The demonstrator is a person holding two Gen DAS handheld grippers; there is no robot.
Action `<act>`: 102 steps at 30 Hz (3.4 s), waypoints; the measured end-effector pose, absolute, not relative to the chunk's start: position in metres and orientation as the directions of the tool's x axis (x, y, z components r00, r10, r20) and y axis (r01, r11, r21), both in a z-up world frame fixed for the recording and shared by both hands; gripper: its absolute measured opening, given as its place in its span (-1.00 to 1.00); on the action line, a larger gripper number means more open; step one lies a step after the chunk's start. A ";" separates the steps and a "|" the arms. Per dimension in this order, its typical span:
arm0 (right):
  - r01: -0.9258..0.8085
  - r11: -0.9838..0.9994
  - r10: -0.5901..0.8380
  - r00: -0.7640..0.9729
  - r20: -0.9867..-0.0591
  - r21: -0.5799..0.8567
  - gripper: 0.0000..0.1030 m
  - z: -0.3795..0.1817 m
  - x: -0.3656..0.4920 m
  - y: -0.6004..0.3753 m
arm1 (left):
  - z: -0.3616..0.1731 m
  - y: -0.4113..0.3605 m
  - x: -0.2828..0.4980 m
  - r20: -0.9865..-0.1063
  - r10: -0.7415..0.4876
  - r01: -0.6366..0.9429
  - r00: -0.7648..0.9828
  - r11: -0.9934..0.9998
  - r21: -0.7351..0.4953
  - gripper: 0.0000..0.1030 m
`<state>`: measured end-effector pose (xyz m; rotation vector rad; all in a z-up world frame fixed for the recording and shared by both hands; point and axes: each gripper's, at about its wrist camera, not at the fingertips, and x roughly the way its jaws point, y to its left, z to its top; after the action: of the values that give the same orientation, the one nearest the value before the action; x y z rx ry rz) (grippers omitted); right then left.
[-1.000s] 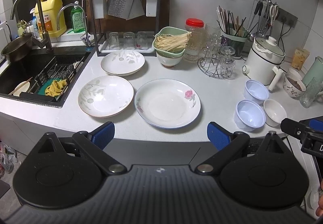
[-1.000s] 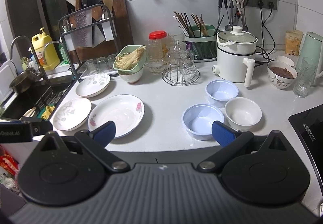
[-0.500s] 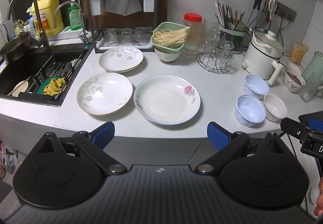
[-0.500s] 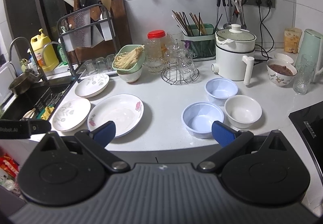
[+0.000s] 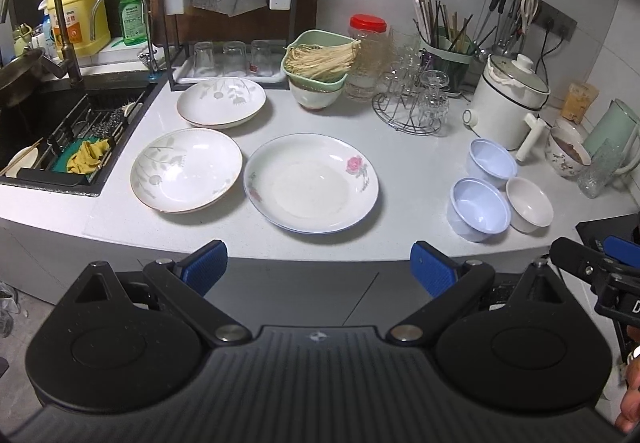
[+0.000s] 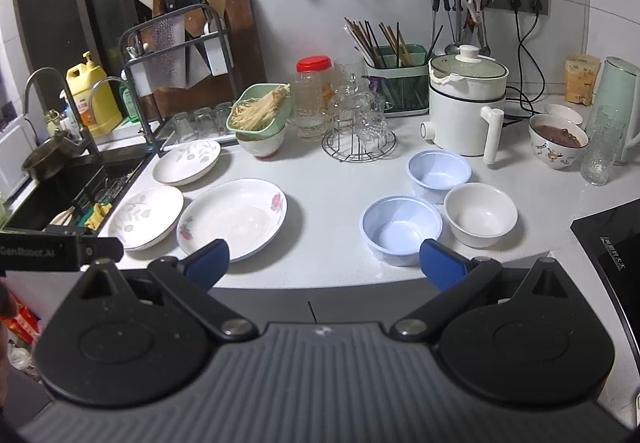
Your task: Organize plates and bowls
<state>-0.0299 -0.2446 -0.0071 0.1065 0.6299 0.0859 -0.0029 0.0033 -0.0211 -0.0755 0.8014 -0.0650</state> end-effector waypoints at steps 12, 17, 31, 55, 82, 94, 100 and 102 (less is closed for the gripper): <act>-0.005 0.990 0.091 0.799 -0.594 0.144 1.00 -0.011 -0.018 -0.242 | -0.014 0.021 0.012 -0.724 -0.054 -0.014 0.688 0.996 -0.088 0.94; -0.017 0.985 0.117 0.790 -0.603 0.169 1.00 -0.013 -0.005 -0.231 | -0.015 0.030 0.025 -0.736 -0.070 0.009 0.674 0.996 -0.086 0.93; -0.016 0.981 0.135 0.766 -0.628 0.192 1.00 -0.013 0.030 -0.180 | -0.010 0.076 0.078 -0.759 -0.114 0.065 0.641 0.993 -0.095 0.93; 0.082 0.988 0.031 0.718 -0.695 0.129 1.00 -0.041 0.107 -0.071 | -0.047 0.202 0.193 -0.765 -0.147 0.102 0.628 0.989 -0.106 0.93; 0.144 0.932 0.214 0.521 -0.826 0.333 0.03 -0.124 0.186 0.026 | -0.148 0.298 0.278 -0.820 -0.161 0.151 0.549 0.984 -0.091 0.51; 0.223 0.908 0.233 0.434 -0.870 0.355 -0.34 -0.151 0.202 0.023 | -0.176 0.303 0.299 -0.848 -0.220 0.150 0.483 0.974 -0.168 0.02; 0.246 0.903 0.225 0.427 -0.876 0.351 -0.51 -0.167 0.214 0.023 | -0.190 0.303 0.315 -0.854 -0.246 0.165 0.459 0.968 -0.190 -0.33; 0.247 0.898 0.235 0.433 -0.870 0.365 -0.55 -0.173 0.216 0.025 | -0.193 0.301 0.319 -0.852 -0.260 0.180 0.454 0.964 -0.197 -0.40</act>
<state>0.2161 0.0247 -0.1729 0.4826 1.1351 -0.0077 0.3194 0.3010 -0.1932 -0.0824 1.0653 -0.2719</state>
